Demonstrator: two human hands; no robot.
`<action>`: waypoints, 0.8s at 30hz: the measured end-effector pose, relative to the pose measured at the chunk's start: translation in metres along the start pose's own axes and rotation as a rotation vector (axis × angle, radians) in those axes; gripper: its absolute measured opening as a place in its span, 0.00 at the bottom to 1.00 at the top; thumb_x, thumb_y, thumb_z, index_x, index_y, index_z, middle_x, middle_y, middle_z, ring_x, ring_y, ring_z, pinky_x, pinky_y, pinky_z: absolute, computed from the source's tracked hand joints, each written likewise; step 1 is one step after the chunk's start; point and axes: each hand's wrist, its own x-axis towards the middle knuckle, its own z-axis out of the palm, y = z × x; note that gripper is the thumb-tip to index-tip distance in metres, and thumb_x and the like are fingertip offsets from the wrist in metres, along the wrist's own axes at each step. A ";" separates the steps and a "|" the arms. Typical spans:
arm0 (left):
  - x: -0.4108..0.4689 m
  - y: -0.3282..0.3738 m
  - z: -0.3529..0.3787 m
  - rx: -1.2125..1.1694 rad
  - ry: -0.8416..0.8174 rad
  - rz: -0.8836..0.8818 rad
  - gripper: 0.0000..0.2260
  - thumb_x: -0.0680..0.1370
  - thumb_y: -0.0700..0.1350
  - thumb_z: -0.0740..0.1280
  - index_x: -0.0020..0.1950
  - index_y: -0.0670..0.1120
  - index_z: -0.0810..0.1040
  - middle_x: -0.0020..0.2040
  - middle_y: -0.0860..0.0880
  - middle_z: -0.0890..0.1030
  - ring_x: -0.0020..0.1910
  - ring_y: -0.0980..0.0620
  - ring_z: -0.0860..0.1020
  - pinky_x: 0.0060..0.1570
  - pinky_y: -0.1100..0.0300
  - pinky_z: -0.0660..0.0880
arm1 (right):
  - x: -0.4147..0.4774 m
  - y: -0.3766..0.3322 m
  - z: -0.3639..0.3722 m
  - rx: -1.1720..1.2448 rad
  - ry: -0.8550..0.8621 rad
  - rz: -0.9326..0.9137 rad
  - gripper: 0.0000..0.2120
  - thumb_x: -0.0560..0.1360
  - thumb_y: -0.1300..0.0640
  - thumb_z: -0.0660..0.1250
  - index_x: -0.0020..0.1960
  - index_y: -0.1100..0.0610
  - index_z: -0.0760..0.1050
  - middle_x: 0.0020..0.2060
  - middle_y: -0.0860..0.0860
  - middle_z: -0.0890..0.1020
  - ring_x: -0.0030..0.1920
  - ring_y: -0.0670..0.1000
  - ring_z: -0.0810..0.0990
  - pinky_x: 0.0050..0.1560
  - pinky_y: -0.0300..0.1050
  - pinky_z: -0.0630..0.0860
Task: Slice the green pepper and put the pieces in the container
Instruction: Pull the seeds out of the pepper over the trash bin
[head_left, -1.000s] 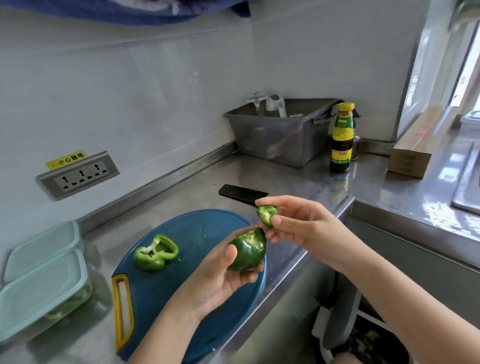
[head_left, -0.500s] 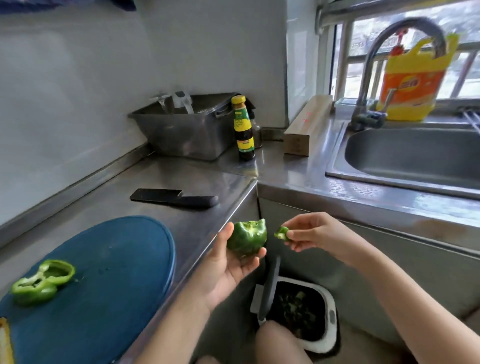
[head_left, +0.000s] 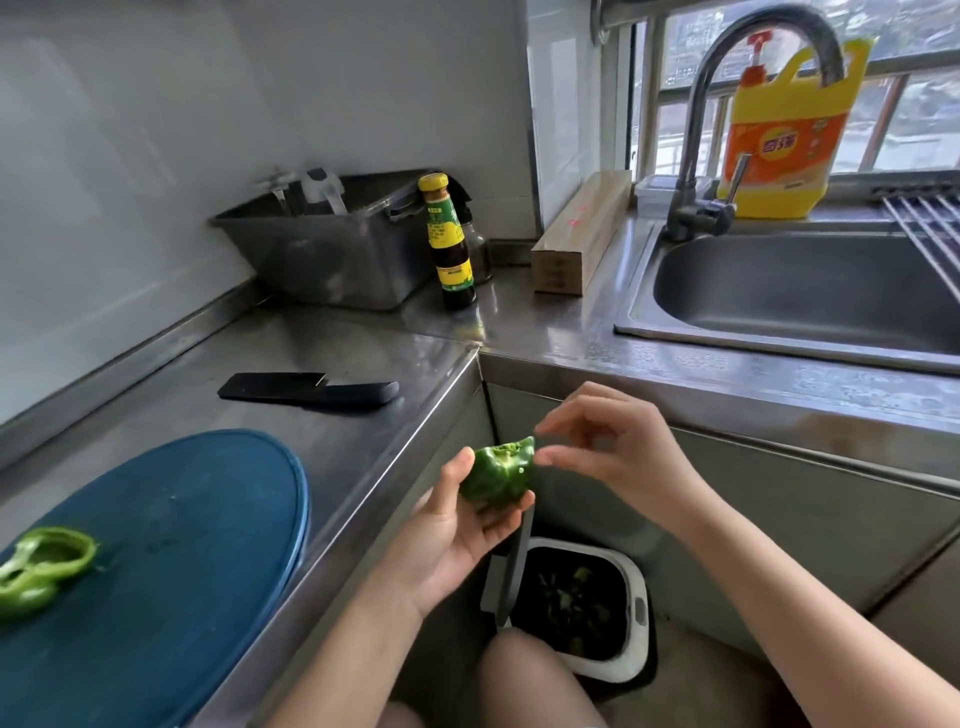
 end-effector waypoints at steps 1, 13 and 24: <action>0.000 0.001 0.001 0.000 -0.011 0.009 0.25 0.66 0.55 0.71 0.55 0.39 0.79 0.52 0.38 0.80 0.44 0.43 0.81 0.40 0.58 0.80 | 0.000 -0.004 0.002 -0.036 -0.026 -0.060 0.10 0.65 0.54 0.77 0.45 0.54 0.84 0.39 0.50 0.78 0.34 0.50 0.75 0.35 0.40 0.74; -0.001 0.006 0.005 -0.118 -0.068 0.054 0.26 0.69 0.57 0.66 0.54 0.36 0.81 0.54 0.35 0.80 0.46 0.42 0.83 0.42 0.57 0.81 | 0.003 0.010 0.012 -0.356 0.015 -0.117 0.01 0.72 0.60 0.70 0.43 0.56 0.79 0.42 0.47 0.75 0.37 0.40 0.74 0.40 0.29 0.70; -0.007 0.018 -0.003 0.160 -0.281 0.188 0.43 0.60 0.37 0.79 0.72 0.49 0.65 0.65 0.42 0.76 0.65 0.43 0.74 0.59 0.54 0.75 | 0.011 -0.011 -0.007 -0.260 -0.122 -0.191 0.11 0.70 0.53 0.73 0.51 0.53 0.83 0.50 0.45 0.82 0.52 0.43 0.79 0.54 0.39 0.76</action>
